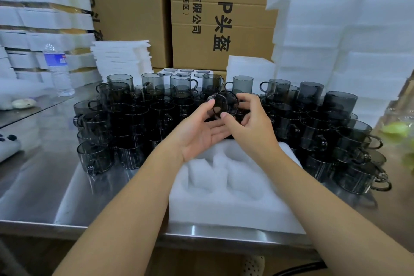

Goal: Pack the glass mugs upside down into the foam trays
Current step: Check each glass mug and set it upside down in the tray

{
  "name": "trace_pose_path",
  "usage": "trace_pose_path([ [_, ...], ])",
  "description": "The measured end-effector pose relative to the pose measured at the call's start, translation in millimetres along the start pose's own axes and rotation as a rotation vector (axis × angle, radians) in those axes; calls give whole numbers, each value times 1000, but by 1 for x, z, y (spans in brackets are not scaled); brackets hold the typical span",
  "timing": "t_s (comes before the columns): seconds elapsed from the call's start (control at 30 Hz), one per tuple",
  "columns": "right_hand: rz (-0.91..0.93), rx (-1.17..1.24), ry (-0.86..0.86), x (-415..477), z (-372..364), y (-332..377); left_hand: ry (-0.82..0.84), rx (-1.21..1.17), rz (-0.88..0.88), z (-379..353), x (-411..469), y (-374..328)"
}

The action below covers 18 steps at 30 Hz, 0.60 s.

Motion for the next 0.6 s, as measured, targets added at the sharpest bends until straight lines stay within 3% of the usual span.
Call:
trace_pose_path([
  [0.17,-10,-25,1,1,0,-3,-23,-68,-9,2,-2,-1],
  [0.6,123,-121,52,-2,-3,1,-29,47,-30,-3,-7,-3],
])
Point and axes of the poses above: each hand's wrist, its own x-axis towards the middle knuckle, its own z-axis out of the back of the hand, y = z × x, the point moved 3 cm from there along x, towards the middle knuckle, and after that the axes turned 8 degrees about -z, right-handed, at the moved point
